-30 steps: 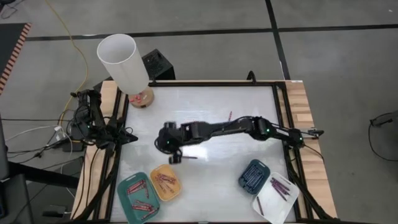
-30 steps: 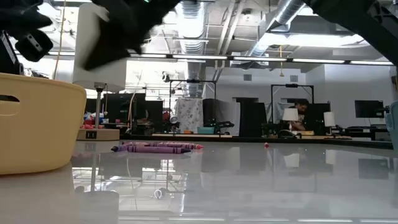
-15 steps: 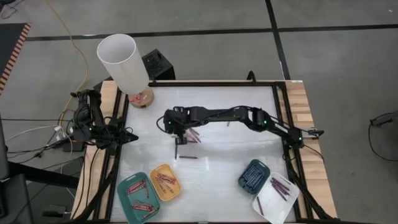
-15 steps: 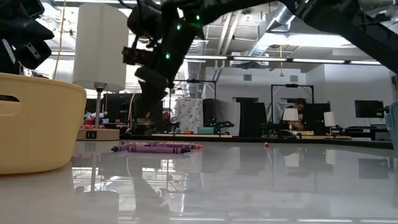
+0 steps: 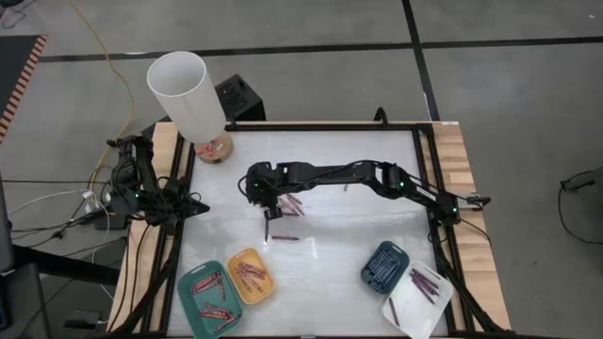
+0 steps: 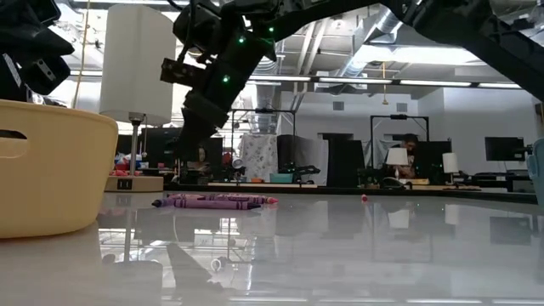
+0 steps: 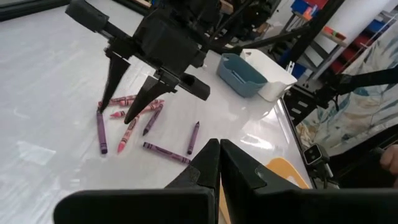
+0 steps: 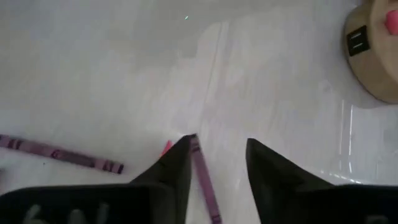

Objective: Sort crayons
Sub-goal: Put the purple crayon into the white bin

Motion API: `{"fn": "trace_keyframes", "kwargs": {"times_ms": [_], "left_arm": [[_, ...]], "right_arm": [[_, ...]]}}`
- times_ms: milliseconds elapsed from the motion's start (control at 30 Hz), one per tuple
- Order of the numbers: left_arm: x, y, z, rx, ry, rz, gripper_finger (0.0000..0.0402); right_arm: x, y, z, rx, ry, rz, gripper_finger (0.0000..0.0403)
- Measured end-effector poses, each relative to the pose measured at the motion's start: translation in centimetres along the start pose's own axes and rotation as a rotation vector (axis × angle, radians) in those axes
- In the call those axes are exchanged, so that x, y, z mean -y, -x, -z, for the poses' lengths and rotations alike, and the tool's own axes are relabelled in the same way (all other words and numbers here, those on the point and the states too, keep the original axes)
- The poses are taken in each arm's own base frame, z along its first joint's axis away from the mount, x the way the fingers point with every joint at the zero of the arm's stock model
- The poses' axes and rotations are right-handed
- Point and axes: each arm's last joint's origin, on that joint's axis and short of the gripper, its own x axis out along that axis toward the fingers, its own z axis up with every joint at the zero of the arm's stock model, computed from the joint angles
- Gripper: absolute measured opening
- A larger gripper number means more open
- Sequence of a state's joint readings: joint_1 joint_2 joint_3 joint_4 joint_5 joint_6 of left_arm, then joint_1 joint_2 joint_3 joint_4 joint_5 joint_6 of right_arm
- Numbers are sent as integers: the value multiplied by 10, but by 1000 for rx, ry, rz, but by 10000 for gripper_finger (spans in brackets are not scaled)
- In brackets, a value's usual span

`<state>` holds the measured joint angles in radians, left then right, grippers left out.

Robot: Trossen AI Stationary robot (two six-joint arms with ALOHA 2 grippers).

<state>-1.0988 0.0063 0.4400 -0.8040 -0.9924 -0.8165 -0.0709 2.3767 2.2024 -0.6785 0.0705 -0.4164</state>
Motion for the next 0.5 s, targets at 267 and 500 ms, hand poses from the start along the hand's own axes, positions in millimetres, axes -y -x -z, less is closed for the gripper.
{"fn": "trace_keyframes", "kwargs": {"times_ms": [267,500], "left_arm": [[0,0,0,8,-1,-8,0],[0,0,0,10,-2,-11,0]], "right_arm": [[-4,-33,10,-9,-52,39,187],[-1,-46,21,-54,-58,41,182]]}}
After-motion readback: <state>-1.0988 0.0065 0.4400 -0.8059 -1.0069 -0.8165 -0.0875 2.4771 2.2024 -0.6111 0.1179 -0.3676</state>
